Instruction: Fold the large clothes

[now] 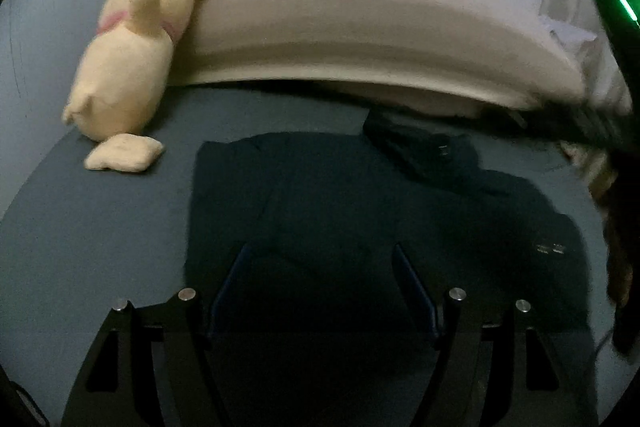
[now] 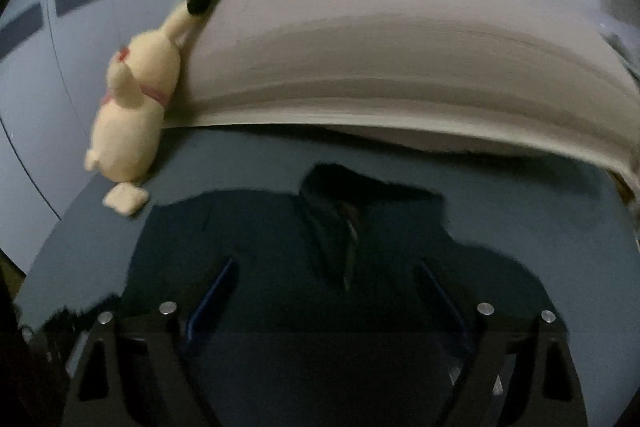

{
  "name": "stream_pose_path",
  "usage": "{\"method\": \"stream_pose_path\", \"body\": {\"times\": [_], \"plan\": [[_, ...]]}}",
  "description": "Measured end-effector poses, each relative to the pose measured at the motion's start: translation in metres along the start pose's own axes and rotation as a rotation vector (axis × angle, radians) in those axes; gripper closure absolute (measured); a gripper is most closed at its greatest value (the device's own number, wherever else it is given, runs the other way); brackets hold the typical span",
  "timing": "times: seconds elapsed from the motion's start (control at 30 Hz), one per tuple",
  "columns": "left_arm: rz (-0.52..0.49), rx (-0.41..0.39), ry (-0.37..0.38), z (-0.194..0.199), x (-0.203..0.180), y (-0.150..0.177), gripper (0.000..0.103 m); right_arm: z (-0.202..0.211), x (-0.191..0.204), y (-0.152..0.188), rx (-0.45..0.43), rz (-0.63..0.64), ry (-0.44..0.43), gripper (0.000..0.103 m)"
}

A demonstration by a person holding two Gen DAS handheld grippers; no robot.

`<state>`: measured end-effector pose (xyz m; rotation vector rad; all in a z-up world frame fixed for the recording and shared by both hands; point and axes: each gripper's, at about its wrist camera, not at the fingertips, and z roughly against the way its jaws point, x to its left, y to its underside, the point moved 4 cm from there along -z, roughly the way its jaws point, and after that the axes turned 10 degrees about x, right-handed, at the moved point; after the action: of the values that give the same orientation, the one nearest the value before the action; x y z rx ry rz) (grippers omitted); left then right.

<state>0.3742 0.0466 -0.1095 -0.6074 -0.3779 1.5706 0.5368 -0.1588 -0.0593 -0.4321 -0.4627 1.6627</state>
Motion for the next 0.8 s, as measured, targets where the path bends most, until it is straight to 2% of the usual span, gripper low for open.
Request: {"method": "stream_pose_path", "body": {"times": [0.07,0.13,0.23,0.27,0.3,0.37,0.47,0.57,0.63,0.7,0.73,0.8], "plan": [[0.021,0.066,-0.008,-0.033,0.01,0.003,0.03,-0.039,0.016,-0.033,0.045,0.073,0.059,0.021],[0.026,0.048,0.017,-0.045,0.015,0.008,0.03,-0.083,0.025,-0.056,0.114,0.133,0.097,0.022],[0.016,0.033,0.011,-0.043,0.015,0.012,0.029,-0.127,0.027,-0.064,0.189,0.17,0.155,0.024],[0.019,0.031,0.017,-0.043,0.017,0.012,0.029,-0.144,0.023,-0.064,0.228,0.156,0.152,0.055],[0.023,0.027,0.026,-0.044,0.018,0.013,0.029,-0.151,0.015,-0.064,0.26,0.109,0.106,0.079],[0.026,0.029,0.031,-0.047,0.02,0.013,0.029,-0.143,-0.015,-0.066,0.228,-0.067,-0.039,0.086],[0.028,0.025,0.043,-0.047,0.02,0.012,0.029,-0.145,-0.057,-0.059,0.227,-0.257,-0.207,0.086],[0.022,0.027,0.036,-0.05,0.019,0.011,0.029,-0.158,-0.074,-0.044,0.225,-0.383,-0.305,0.086],[0.02,0.029,0.031,-0.052,0.019,0.012,0.028,-0.164,-0.076,-0.04,0.226,-0.44,-0.332,0.084],[0.016,0.029,0.024,-0.052,0.018,0.013,0.028,-0.158,-0.071,-0.043,0.214,-0.423,-0.326,0.079],[0.014,0.03,0.02,-0.052,0.017,0.013,0.028,-0.151,-0.067,-0.043,0.205,-0.4,-0.316,0.074],[0.009,0.03,0.011,-0.053,0.016,0.013,0.028,-0.127,-0.06,-0.047,0.181,-0.359,-0.326,0.053]]}}
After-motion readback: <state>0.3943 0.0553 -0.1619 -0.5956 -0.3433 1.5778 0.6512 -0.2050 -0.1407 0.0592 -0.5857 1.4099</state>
